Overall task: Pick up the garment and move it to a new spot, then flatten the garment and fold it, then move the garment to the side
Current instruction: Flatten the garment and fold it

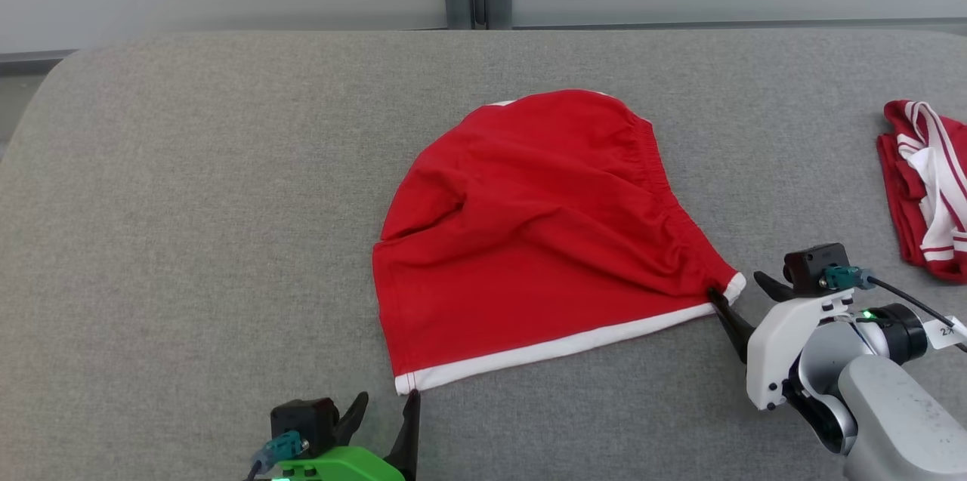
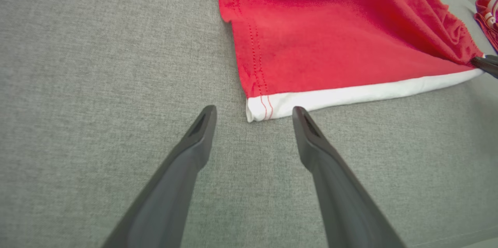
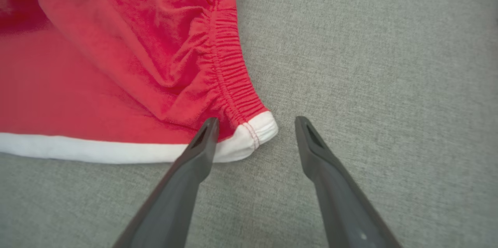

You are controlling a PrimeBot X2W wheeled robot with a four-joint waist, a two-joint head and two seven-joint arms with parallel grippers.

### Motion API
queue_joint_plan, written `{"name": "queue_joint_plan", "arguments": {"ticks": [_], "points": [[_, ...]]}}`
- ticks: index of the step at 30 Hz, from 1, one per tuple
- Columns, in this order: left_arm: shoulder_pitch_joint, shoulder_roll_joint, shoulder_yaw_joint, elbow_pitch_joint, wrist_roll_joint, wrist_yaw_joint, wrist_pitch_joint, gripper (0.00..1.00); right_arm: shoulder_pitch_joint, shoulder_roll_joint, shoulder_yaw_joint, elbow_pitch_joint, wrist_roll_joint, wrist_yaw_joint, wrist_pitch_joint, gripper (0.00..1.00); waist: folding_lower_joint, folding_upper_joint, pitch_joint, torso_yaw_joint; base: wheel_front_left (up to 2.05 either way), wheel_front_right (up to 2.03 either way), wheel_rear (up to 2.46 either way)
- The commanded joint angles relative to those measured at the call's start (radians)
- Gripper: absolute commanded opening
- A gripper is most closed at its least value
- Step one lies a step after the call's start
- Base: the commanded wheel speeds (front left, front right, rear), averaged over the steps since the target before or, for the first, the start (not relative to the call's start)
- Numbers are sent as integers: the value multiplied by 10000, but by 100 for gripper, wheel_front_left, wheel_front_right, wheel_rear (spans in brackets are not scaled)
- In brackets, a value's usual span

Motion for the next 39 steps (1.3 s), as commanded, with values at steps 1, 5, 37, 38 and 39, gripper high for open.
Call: {"name": "queue_joint_plan", "arguments": {"ticks": [1,5,37,38,39], "points": [[-48,33,-13,-6,-110,31,26,100,-95,-99,68,65,126,-12,-34,100,0,0,102,80,0,0,0],[-203,32,-121,-4,-373,-18,91,100,-237,-213,294,161,316,-12,-58,100,0,0,228,31,0,0,0],[-1178,74,-137,703,-1984,-829,-181,0,-435,-434,1065,-547,3284,-13,-819,0,0,0,274,-457,0,0,0],[-1064,119,-74,339,-2142,-878,-84,0,-296,-550,930,-925,3583,-13,-867,0,0,0,151,-506,0,0,0],[-926,206,0,-269,-2391,-952,48,0,-88,-739,706,-1491,3991,-14,-883,0,0,0,30,-564,0,0,0]]}}
